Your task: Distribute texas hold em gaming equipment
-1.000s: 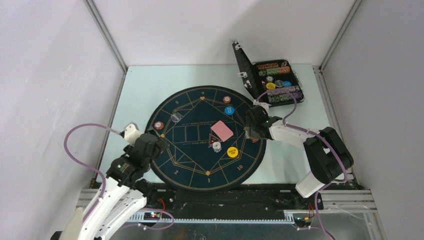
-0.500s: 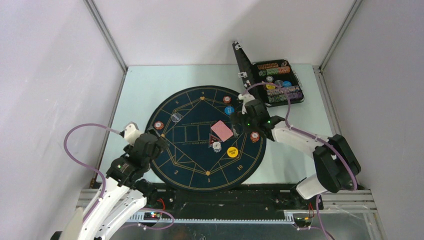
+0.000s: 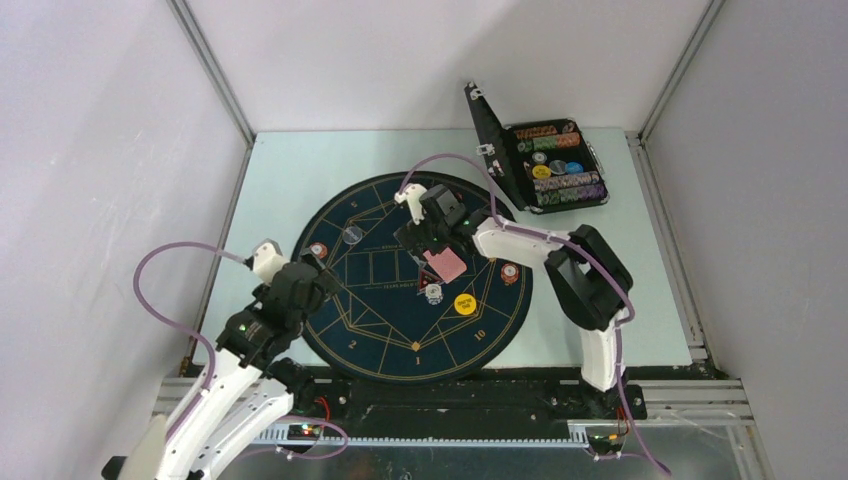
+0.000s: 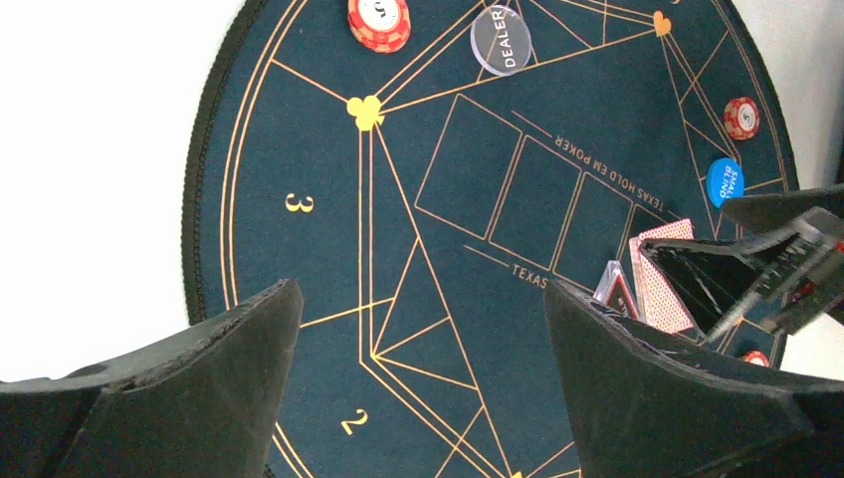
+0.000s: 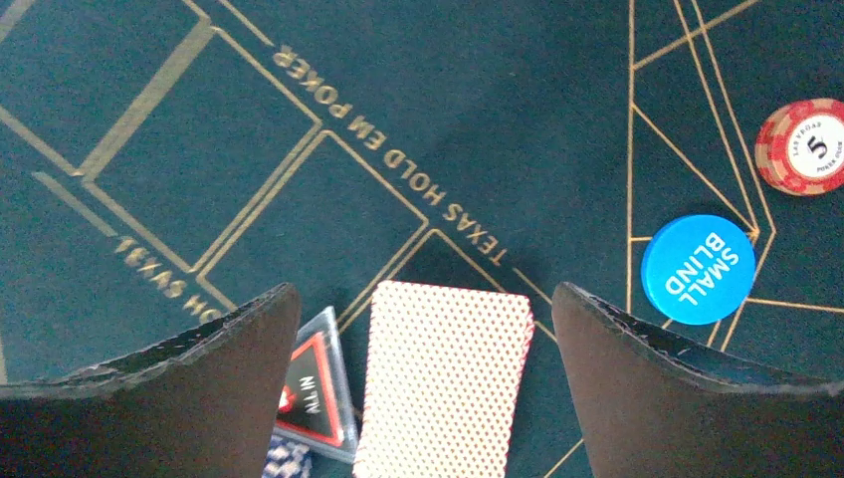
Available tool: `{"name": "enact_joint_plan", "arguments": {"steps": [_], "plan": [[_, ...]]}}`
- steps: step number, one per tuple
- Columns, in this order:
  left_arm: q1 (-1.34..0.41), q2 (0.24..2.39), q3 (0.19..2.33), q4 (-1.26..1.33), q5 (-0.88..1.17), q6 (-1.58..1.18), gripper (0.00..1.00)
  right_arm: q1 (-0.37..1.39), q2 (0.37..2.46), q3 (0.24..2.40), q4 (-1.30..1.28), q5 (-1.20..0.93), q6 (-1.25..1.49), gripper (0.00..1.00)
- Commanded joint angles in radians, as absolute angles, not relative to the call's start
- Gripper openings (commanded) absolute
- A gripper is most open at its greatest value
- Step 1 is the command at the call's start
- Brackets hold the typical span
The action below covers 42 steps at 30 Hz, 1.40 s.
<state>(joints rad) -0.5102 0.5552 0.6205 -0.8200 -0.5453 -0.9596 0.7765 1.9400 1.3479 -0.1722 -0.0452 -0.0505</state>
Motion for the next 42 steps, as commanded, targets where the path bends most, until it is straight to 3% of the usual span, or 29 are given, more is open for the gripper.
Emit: {"name": "enact_joint_plan", "arguments": {"steps": [1,12,42], "plan": [[-0.511,0.573,0.612,-0.767,-0.537,-0.935,0.98,0.764,2.004,1.453,-0.226,0.038,-0.071,1.0],[-0.511,0.61,0.606,-0.745,-0.551,-0.919,0.98,0.737,2.096,1.497,-0.316,-0.014,-0.044,0.97],[-0.511,0.603,0.604,-0.765,-0.561,-0.923,0.98,0.724,2.031,1.336,-0.437,-0.01,0.057,0.85]]}}
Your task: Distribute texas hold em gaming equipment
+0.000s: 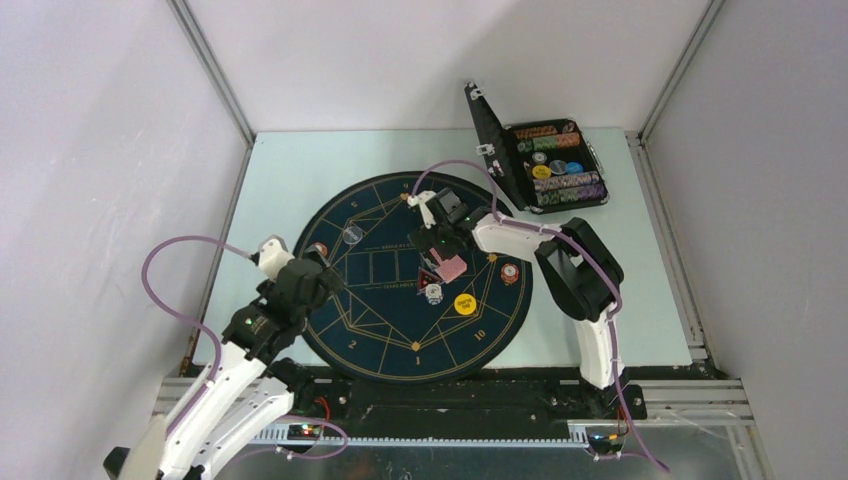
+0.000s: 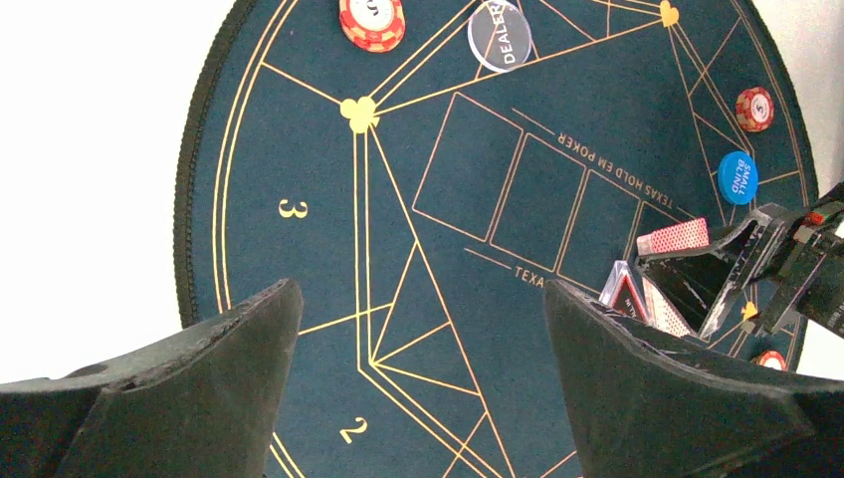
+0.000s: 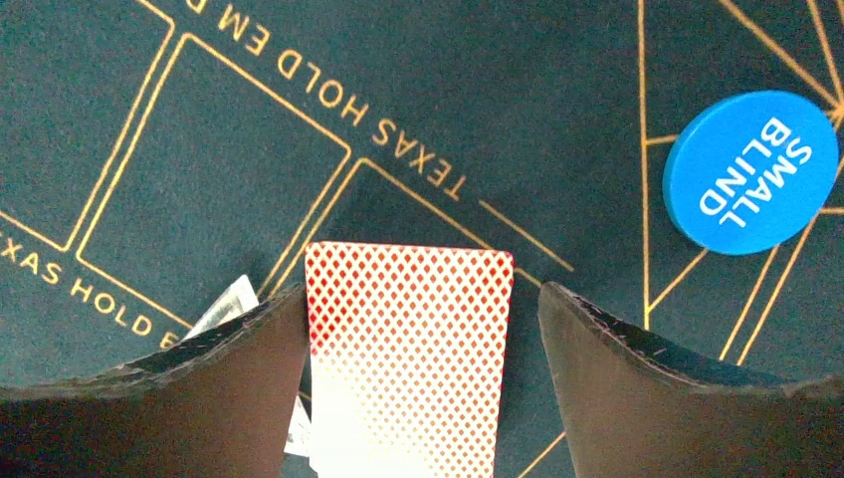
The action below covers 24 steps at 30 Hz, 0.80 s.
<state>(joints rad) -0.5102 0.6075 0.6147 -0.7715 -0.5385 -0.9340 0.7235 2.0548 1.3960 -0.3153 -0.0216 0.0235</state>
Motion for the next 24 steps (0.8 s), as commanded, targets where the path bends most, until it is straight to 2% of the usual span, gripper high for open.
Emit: {"name": "enact_joint_plan", "arguments": {"steps": [1,11,24], "plan": [[-0.511,0.604,0.604,-0.765,-0.561,-0.923,0.98,0.725,2.028,1.322,-0.438,-0.01,0.058,0.85],[-0.511,0.612,0.606,-0.764,-0.556,-0.923,0.98,0.747,2.025,1.269,-0.435,0.112,0.239,0.85],[-0.511,0.607,0.609,-0.767,-0.552,-0.92,0.98,0.759,2.031,1.269,-0.441,0.116,0.424,0.87]]}}
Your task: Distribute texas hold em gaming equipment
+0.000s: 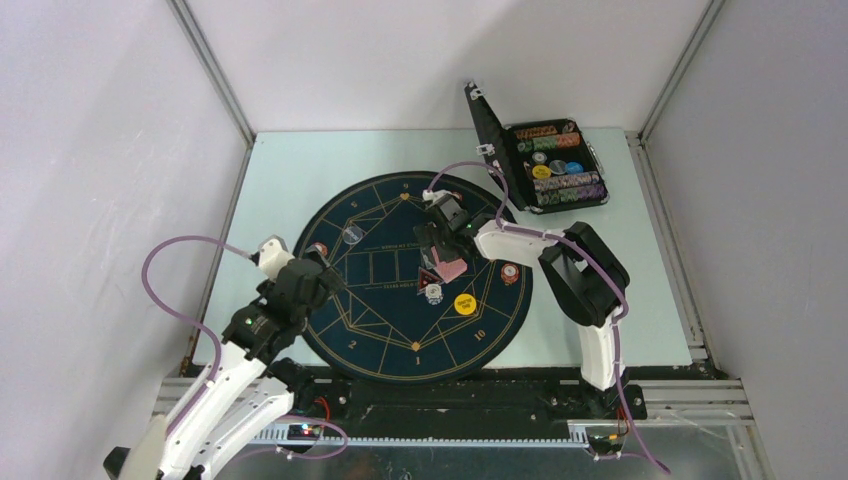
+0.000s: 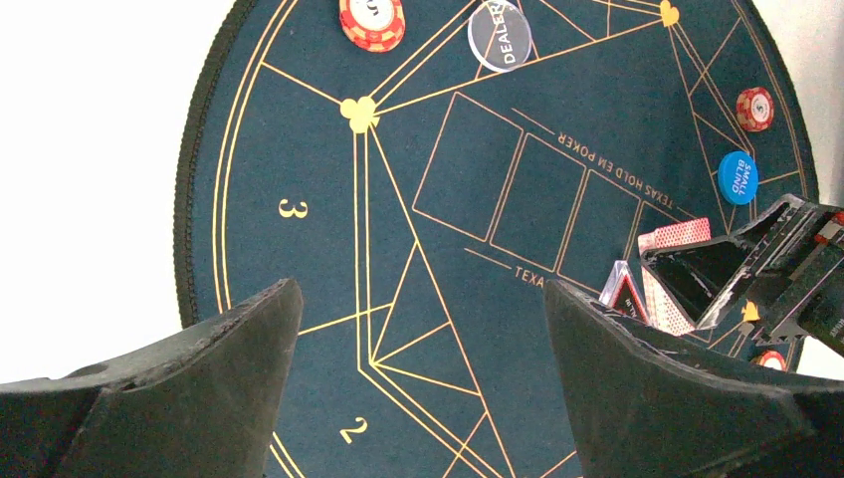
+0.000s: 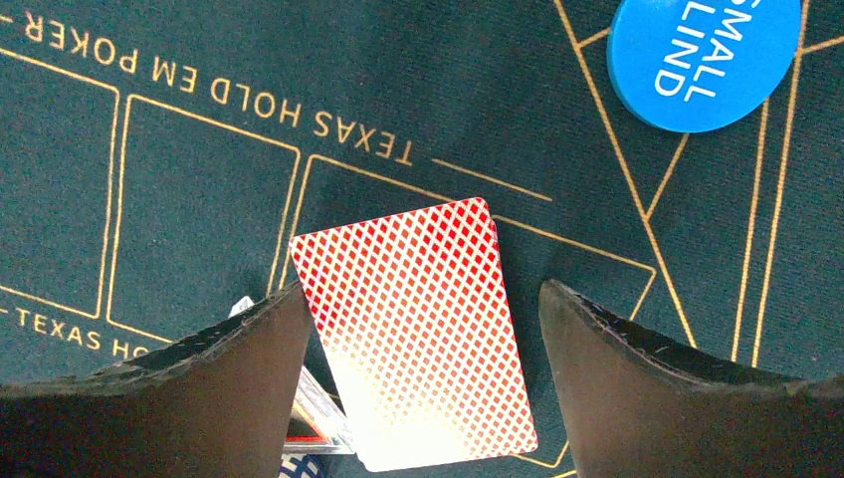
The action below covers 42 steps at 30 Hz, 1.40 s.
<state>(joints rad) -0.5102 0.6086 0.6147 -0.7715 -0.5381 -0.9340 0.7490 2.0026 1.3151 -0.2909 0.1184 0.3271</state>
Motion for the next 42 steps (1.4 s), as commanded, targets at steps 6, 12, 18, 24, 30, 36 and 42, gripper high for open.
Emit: {"name": "enact_joint_plan", "arguments": {"steps": [6,12,18,24,30,36,42], "plan": [[-0.511,0.6,0.61,-0.775,-0.555,-0.92,0.98,0.784,2.046,1.269,-0.479,0.192,0.418,0.85],[-0.511,0.599,0.611,-0.779,-0.558,-0.923,0.98,0.797,2.062,1.27,-0.515,0.227,0.398,0.81],[-0.511,0.598,0.611,-0.782,-0.561,-0.923,0.98,0.802,2.071,1.269,-0.525,0.21,0.371,0.64],[-0.511,0.598,0.612,-0.78,-0.559,-0.924,0.98,0.809,2.048,1.27,-0.508,0.202,0.354,0.4],[-0.511,0.598,0.612,-0.772,-0.554,-0.928,0.98,0.813,1.968,1.28,-0.491,0.237,0.325,0.0],[-0.511,0.598,0.608,-0.751,-0.535,-0.932,0.98,0.815,1.895,1.306,-0.488,0.246,0.26,0.0],[-0.511,0.6,0.603,-0.733,-0.517,-0.931,0.98,0.814,1.87,1.332,-0.502,0.196,0.234,0.0]]}}
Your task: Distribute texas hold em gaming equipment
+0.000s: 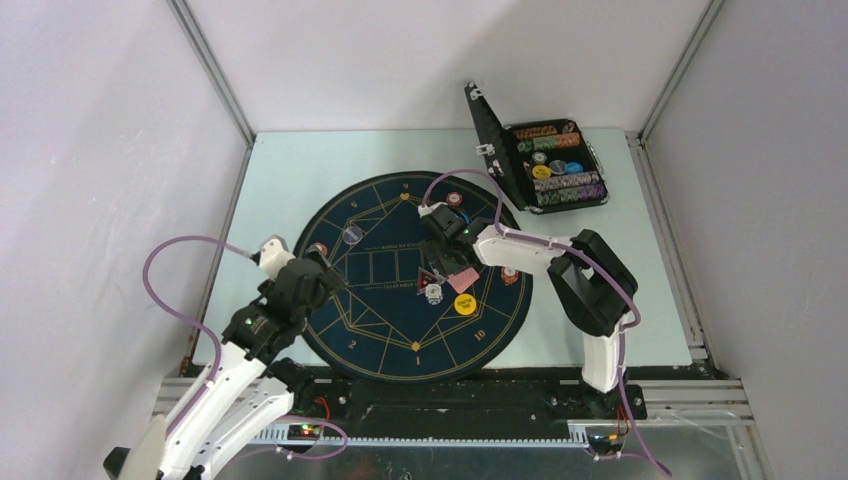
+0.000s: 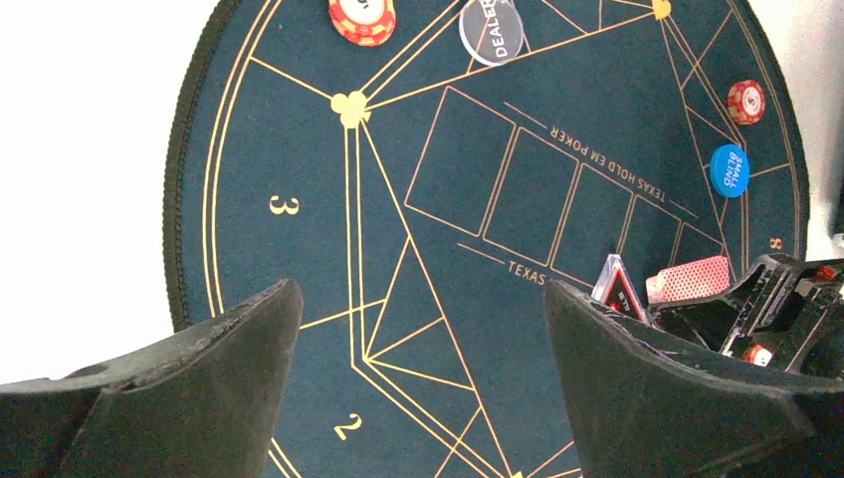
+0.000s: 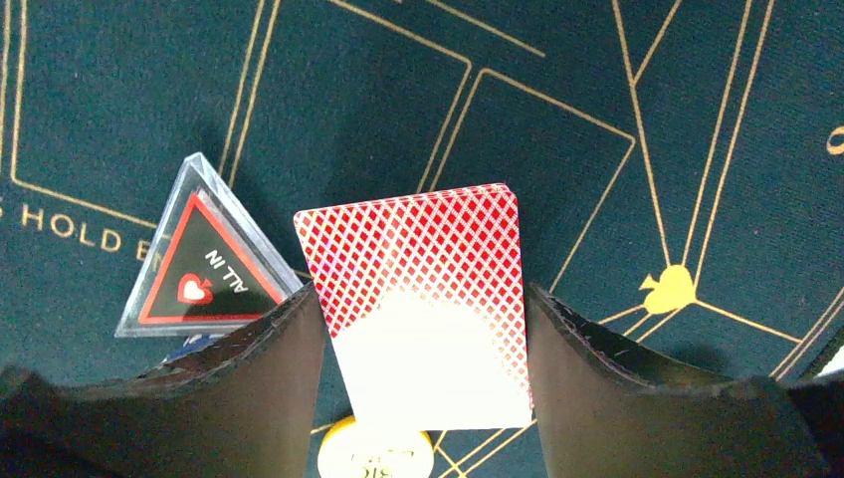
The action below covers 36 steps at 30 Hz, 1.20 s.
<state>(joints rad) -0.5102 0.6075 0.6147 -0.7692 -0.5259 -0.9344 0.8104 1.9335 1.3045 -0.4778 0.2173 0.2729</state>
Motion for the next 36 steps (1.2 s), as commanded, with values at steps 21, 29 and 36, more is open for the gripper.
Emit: {"name": "enact_joint_plan", "arguments": {"steps": [21,29,36], "plan": [[-0.476,0.698,0.583,-0.491,-0.216,-0.887,0.98,0.751,1.82,1.363,-0.575,-0.037,0.14,0.0],[-0.345,0.914,0.504,-0.028,0.244,-0.934,0.98,0.75,1.814,1.389,-0.61,-0.134,0.104,0.0],[-0.339,1.153,0.452,0.335,0.529,-1.052,0.98,0.765,1.8,1.418,-0.656,-0.177,0.082,0.0]]}}
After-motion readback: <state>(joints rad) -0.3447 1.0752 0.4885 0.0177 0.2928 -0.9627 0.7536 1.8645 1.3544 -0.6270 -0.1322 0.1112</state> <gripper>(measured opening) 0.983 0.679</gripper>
